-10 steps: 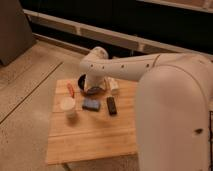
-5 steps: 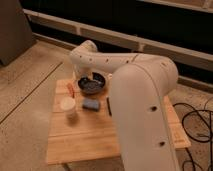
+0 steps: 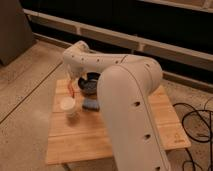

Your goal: Place the pepper in the ceramic bowl

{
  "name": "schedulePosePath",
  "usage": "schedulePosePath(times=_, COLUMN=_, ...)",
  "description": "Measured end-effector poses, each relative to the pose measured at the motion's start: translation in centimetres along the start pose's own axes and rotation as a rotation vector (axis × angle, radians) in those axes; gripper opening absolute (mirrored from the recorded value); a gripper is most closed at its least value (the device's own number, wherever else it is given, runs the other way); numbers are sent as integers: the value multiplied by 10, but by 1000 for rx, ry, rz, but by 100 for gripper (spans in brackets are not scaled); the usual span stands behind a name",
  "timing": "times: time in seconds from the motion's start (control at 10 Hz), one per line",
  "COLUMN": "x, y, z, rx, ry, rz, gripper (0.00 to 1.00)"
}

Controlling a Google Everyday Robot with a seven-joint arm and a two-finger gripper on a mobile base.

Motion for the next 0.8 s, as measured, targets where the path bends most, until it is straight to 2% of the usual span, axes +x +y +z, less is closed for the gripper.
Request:
schedulePosePath(times=0.1, x=-1, y=1, z=3, rx=-6, ry=6, rz=0, gripper=65)
schedulePosePath(times=0.2, x=0, y=6, z=17, rx=-16, ry=27, rz=-15, gripper=65)
schedulePosePath(times=0.4, x=-1, y=32, z=35, rx=-28, ry=56, rz=-86, gripper=65)
schedulePosePath(times=0.6, x=-4, y=52, z=52, rx=-8, ry=85, rz=-183, gripper=65)
schedulePosePath(times=0.8, x=-4, y=64, z=67, rx=12, ry=121, rz=-238, gripper=65)
